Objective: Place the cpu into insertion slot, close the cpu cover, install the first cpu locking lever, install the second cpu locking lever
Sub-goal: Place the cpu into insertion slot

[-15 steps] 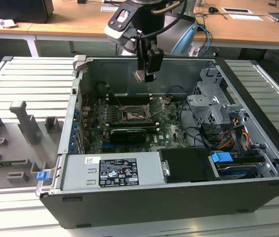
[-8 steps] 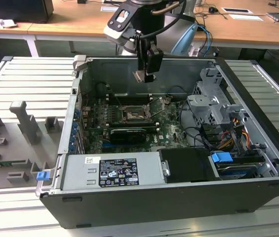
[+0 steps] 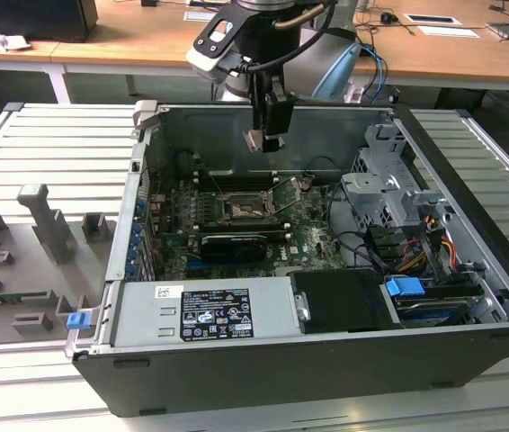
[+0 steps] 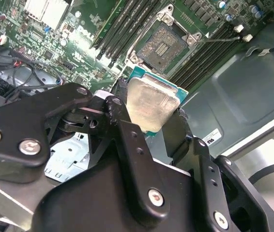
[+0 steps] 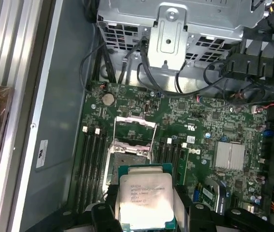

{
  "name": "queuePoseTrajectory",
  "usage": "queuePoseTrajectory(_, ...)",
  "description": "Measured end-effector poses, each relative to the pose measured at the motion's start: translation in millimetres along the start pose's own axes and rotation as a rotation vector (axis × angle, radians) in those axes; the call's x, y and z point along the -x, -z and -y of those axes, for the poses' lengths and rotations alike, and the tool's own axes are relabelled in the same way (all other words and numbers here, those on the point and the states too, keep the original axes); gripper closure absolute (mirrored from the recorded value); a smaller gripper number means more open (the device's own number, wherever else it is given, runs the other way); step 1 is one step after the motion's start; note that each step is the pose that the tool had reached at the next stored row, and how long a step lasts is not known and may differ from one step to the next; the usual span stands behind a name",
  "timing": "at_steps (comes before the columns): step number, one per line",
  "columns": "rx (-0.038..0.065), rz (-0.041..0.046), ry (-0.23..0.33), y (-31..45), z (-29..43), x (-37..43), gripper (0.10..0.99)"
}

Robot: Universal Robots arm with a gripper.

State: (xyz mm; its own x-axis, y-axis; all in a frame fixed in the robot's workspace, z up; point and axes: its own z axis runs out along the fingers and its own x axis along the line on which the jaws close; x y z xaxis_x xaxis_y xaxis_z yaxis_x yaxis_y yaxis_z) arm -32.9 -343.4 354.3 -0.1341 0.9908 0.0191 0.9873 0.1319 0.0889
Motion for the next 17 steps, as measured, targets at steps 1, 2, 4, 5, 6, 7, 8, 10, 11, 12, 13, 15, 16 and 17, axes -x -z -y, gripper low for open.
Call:
queuePoseTrajectory(1,0.0,0.0008,-0.01,-0.2,0.0,0.0,0.557)
queuePoseTrajectory(2,0.001,0.0023,-0.027,-0.5,0.1,0.0,0.557)
queuePoseTrajectory(4,0.001,0.0042,-0.047,-1.3,0.1,0.0,0.557)
queuePoseTrajectory(5,0.001,0.0045,-0.049,-1.5,0.1,0.0,0.557)
queuePoseTrajectory(6,0.001,0.0046,-0.053,-1.7,0.3,-0.1,0.557)
queuePoseTrajectory(7,0.001,0.005,-0.056,-1.9,0.3,-0.2,0.557)
queuePoseTrajectory(8,0.001,0.0055,-0.062,-2.3,0.2,-0.3,0.557)
queuePoseTrajectory(10,0.001,0.007,-0.077,-3.3,0.3,-0.3,0.557)
queuePoseTrajectory(11,0.001,0.0071,-0.079,-3.5,0.4,-0.3,0.557)
queuePoseTrajectory(12,0.002,0.0073,-0.081,-3.7,0.4,-0.3,0.557)
queuePoseTrajectory(13,0.002,0.0075,-0.084,-4.0,0.4,-0.3,0.557)
queuePoseTrajectory(15,0.002,0.0081,-0.091,-4.7,0.5,-0.3,0.557)
queuePoseTrajectory(16,0.002,0.0084,-0.094,-5.0,0.5,-0.4,0.557)
queuePoseTrajectory(17,0.002,0.0086,-0.097,-5.3,0.6,-0.4,0.557)
